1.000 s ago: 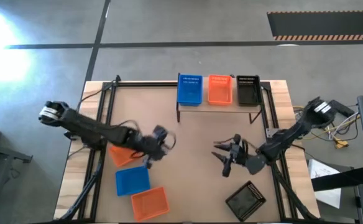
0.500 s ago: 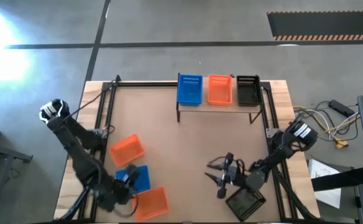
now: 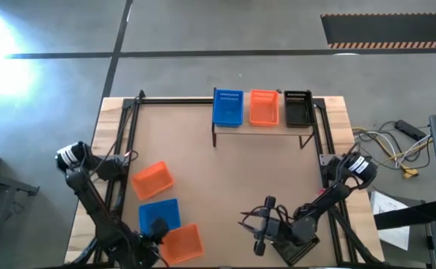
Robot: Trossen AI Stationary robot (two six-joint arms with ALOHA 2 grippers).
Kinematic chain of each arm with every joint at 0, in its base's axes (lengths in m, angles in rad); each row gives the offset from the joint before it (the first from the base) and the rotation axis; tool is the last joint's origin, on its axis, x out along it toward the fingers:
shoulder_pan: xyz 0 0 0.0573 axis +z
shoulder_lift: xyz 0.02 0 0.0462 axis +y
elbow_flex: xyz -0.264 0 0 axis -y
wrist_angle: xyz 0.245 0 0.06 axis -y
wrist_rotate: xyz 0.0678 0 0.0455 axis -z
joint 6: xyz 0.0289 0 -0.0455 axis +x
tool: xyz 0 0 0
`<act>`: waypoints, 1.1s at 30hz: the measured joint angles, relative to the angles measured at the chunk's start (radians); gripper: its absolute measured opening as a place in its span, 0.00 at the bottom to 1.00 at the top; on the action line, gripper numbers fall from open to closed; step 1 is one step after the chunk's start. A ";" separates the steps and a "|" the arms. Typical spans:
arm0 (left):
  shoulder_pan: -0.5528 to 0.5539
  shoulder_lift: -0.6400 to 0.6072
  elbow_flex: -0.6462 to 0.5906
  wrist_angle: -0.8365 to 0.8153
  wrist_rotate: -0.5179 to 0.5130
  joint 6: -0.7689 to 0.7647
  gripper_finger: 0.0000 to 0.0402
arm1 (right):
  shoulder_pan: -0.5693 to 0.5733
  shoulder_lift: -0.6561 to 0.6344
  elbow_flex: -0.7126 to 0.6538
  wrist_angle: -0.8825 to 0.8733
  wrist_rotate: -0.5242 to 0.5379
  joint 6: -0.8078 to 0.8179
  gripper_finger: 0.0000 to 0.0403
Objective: Stack baskets on shelf by color
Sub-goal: Stack the bottom orange bin on top of the other orange bin on the shelf
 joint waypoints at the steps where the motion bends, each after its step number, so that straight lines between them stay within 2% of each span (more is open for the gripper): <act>1: 0.003 0.009 0.003 0.001 0.002 0.003 0.33 | 0.002 -0.003 0.003 -0.001 0.003 -0.018 0.34; 6: 0.027 0.045 0.004 0.002 0.008 0.008 0.33 | 0.034 -0.041 0.017 -0.002 0.003 -0.111 0.34; 10: 0.057 0.070 0.003 0.038 0.012 0.017 0.30 | 0.104 -0.093 0.021 -0.014 0.003 -0.147 0.34; 13: 0.085 0.076 0.003 0.083 0.012 0.095 0.22 | 0.175 -0.121 0.021 -0.038 0.030 -0.148 0.34; 18: 0.165 0.055 0.021 0.154 0.017 0.242 0.04 | 0.269 -0.123 0.021 -0.057 0.155 -0.143 0.34; 21: 0.229 0.036 0.051 0.180 0.013 0.325 0.02 | 0.295 -0.099 0.021 -0.064 0.213 -0.104 0.34; 28: 0.381 -0.001 0.254 0.177 0.020 0.443 0.01 | 0.282 0.007 0.020 -0.166 0.263 0.152 0.34; 33: 0.589 -0.010 0.483 0.142 0.011 0.525 0.00 | 0.238 0.119 0.020 -0.164 0.274 0.358 0.34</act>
